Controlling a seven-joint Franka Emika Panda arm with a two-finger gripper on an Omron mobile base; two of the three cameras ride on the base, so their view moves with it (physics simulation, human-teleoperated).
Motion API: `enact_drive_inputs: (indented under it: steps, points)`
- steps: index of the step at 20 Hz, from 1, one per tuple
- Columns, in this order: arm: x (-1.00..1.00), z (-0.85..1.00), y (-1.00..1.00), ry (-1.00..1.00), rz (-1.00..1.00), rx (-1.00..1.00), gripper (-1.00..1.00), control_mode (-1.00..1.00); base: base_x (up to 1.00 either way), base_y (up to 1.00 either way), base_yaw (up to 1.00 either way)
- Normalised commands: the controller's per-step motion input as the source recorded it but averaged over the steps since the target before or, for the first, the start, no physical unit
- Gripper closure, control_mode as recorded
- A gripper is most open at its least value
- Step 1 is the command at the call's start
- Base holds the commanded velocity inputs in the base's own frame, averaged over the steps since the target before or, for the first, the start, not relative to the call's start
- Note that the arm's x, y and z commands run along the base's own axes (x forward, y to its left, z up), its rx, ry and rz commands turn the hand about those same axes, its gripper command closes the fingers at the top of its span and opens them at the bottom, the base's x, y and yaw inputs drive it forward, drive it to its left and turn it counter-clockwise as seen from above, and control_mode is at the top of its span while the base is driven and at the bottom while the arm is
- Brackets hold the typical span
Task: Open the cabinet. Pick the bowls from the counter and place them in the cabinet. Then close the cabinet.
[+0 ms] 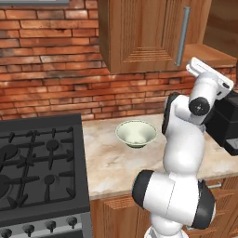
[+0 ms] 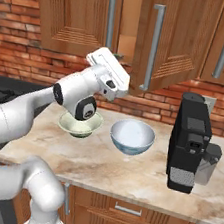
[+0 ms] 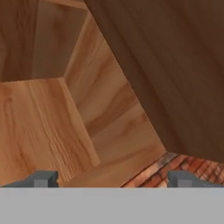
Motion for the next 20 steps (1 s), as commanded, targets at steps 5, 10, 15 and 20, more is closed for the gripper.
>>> enact_drive_inputs:
  steps: [5,10,15,20]
  points:
    - [0.82,0.00,-0.33,0.19,-0.09,0.00,-1.00,-1.00,0.00,0.00,0.00]
    - [0.62,0.00,-0.70,0.20,-0.06,0.02,-1.00,-1.00,0.00,0.00,0.00]
    - [0.09,0.00,-0.79,0.09,-0.07,0.04,-1.00,-1.00,0.00,0.00,0.00]
    - [-0.08,0.76,0.02,-0.10,-0.11,-0.26,-1.00,-1.00,0.00,0.00,0.00]
